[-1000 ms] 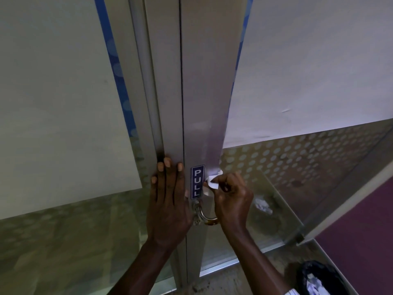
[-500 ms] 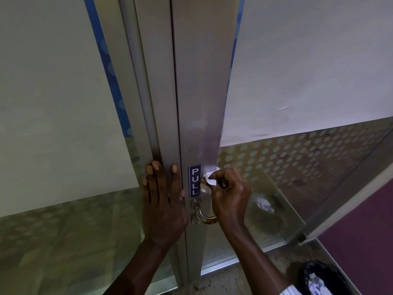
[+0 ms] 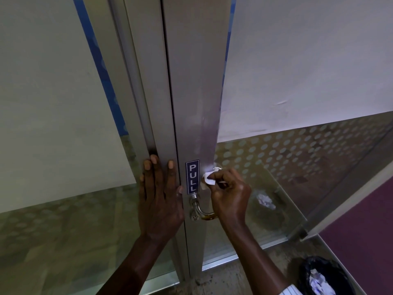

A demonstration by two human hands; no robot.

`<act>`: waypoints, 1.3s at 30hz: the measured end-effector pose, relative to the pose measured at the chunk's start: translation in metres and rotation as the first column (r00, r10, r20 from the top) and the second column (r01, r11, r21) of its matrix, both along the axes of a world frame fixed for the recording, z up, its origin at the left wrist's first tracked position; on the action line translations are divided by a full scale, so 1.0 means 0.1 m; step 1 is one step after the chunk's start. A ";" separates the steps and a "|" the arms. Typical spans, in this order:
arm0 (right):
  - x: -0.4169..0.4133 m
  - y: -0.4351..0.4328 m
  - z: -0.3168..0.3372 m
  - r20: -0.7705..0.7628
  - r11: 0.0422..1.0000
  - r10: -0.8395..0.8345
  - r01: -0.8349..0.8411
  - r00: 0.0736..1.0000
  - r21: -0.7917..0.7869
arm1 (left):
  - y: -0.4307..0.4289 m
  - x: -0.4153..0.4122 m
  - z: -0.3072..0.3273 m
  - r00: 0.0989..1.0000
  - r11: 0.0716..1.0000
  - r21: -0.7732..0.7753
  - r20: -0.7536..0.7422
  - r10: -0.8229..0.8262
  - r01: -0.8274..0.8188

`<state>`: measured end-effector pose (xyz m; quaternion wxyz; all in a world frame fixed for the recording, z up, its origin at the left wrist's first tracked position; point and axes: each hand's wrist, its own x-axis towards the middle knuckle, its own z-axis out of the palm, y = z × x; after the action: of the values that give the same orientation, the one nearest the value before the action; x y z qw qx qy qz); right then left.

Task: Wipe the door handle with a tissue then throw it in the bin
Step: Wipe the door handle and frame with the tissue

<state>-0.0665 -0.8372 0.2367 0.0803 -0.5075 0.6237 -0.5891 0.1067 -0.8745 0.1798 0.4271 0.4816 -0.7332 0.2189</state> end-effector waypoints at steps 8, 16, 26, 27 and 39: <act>-0.04 -0.15 0.47 -0.035 0.973 0.020 -0.028 0.999 -0.230 | 0.00 0.00 0.01 1.000 1.000 0.011 0.019 0.020 -0.020; 0.02 0.00 0.00 -0.066 0.998 -0.029 0.032 0.997 0.050 | -0.01 0.01 0.05 0.997 0.999 0.000 0.067 0.035 -0.035; -0.03 -0.06 0.11 -0.137 0.997 -0.021 0.011 0.990 -0.077 | 0.03 -0.02 0.08 0.997 0.999 0.018 0.064 0.030 -0.032; -0.02 -0.03 0.00 -0.156 1.000 -0.023 0.022 0.987 -0.009 | 0.04 -0.04 0.09 0.997 0.999 0.017 0.064 0.032 -0.033; -0.03 -0.13 0.31 -0.146 0.982 -0.007 -0.021 0.989 -0.190 | 0.07 -0.12 0.21 0.997 1.000 0.009 0.072 -0.007 0.007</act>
<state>-0.0691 -0.8503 0.2676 -0.0129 -0.5569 0.5667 -0.6071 0.0946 -0.8677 0.2012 0.3992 0.4728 -0.7507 0.2313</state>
